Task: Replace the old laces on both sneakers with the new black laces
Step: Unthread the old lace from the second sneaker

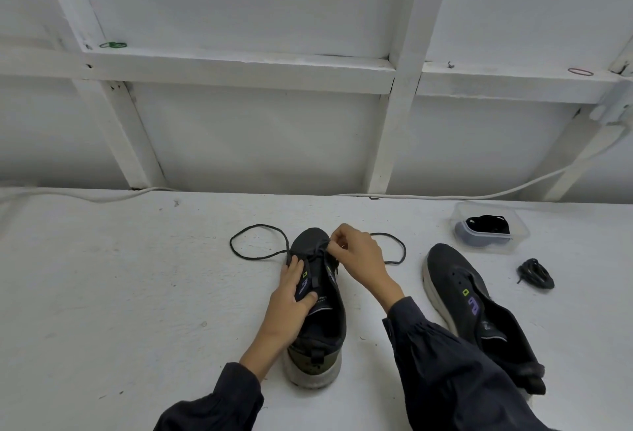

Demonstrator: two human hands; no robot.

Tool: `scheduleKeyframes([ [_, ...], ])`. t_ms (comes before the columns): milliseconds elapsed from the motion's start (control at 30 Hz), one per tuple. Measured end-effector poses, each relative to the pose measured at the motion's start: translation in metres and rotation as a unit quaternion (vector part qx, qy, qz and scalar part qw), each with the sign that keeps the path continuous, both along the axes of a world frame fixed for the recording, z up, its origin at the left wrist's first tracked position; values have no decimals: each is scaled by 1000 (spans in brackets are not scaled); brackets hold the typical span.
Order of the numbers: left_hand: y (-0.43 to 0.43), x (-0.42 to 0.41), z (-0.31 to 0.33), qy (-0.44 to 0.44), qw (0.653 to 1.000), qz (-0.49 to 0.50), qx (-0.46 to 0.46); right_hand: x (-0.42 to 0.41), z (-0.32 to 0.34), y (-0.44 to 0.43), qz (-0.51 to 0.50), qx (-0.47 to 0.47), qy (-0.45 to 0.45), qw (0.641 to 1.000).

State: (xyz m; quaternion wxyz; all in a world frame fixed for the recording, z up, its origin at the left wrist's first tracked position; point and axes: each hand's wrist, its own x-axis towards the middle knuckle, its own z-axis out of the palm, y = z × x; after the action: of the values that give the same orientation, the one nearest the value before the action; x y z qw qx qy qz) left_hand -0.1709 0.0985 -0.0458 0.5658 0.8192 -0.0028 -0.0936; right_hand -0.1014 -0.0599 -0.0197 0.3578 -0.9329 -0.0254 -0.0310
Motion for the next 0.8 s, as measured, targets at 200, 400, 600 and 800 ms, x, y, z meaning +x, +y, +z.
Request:
scheduleKeyframes([
  [200, 0, 0, 1, 3, 1000, 3, -3, 8, -6, -9, 24, 119, 69, 990],
  [400, 0, 0, 1, 1, 1000, 3, 2, 8, -7, -10, 15, 113, 54, 992],
  [600, 0, 0, 1, 2, 1000, 9, -3, 7, -5, -5, -29, 212, 80, 974],
  [800, 0, 0, 0, 3, 1000, 8, -1, 13, 0, -11, 19, 148, 71, 986],
])
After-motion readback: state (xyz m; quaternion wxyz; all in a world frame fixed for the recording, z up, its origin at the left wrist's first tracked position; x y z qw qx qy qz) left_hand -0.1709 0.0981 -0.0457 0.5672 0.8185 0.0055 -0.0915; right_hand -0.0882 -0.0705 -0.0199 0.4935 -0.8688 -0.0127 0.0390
